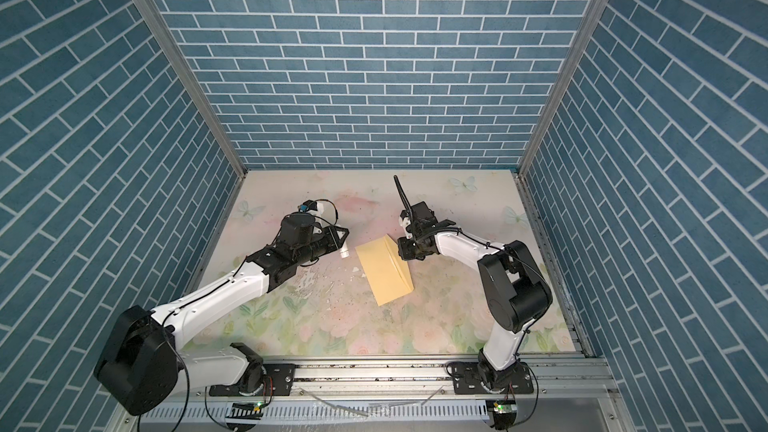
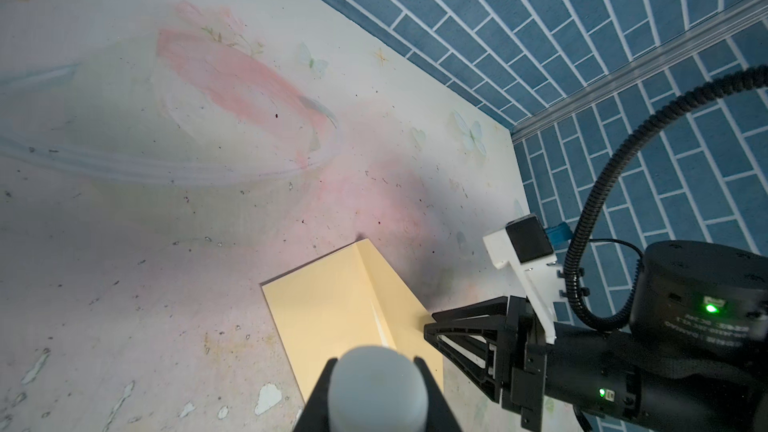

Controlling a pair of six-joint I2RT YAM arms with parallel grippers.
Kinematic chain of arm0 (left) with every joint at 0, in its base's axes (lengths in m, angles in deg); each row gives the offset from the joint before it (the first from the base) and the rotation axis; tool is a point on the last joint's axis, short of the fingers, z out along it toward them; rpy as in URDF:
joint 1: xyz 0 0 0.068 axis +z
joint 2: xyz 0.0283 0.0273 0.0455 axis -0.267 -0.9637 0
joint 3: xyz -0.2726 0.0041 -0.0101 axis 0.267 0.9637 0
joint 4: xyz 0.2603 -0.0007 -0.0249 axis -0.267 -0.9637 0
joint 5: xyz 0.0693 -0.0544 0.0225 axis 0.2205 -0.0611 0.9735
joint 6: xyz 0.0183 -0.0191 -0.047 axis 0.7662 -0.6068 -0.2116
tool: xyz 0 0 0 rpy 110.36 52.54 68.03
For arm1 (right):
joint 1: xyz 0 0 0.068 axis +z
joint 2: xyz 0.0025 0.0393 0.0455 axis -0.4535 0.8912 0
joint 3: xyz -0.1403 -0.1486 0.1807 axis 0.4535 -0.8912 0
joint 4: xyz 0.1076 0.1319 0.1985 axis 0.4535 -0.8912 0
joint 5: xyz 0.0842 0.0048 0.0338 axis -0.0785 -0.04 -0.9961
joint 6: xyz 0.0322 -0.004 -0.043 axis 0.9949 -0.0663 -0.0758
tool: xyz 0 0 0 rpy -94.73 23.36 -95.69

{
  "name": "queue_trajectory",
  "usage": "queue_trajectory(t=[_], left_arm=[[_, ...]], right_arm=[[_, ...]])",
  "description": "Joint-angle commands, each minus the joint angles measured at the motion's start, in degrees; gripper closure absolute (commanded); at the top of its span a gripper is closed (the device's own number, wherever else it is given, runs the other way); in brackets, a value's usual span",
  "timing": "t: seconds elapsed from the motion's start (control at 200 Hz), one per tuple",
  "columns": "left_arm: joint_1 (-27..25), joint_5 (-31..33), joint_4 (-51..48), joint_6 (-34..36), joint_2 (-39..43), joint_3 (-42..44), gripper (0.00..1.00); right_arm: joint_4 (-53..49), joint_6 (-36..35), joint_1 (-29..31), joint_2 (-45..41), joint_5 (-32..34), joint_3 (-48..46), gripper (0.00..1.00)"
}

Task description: Place the letter into the envelope and seal it

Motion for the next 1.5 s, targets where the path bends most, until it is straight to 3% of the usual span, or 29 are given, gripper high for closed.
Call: queue_trajectory(t=[0.0,0.235,0.33,0.43,0.6,1.075,1.31,1.495], left_arm=[[-0.2,-0.4,3.2,1.6,-1.2,0.5,1.0],[-1.7,-0.5,5.8,1.7,-5.3,-0.2,1.0],[-2.4,-0.4,6.4,1.9,-7.2,-0.8,1.0],[-2.9,-0.8,7.5,1.8,-9.2,-1.3,1.0],[-3.9,-1.1,8.6,2.6,-11.5,-1.9,1.0],[-4.1,-4.0,10.4,3.4,-16.7,-1.8,1.0],[-4.4,-5.6,12.6,1.8,-22.2,-2.5,1.0],[-4.4,-6.1,13.6,1.4,-25.4,-2.7,1.0]], right_arm=[[2.0,-1.7,-0.1,-2.9,-0.6,0.7,0.58],[11.6,-0.8,-0.3,-15.2,6.1,-8.5,0.4],[15.9,1.5,-1.0,-19.6,9.2,-13.0,0.27],[18.3,4.2,-2.0,-22.2,11.6,-16.0,0.23],[18.5,6.6,-2.9,-22.9,9.5,-16.9,0.21],[23.5,16.2,-3.6,-22.2,5.9,-23.4,0.66],[21.7,16.7,-3.7,-15.2,2.1,-18.8,0.82],[22.4,16.9,-3.8,-12.7,2.4,-17.7,0.88]])
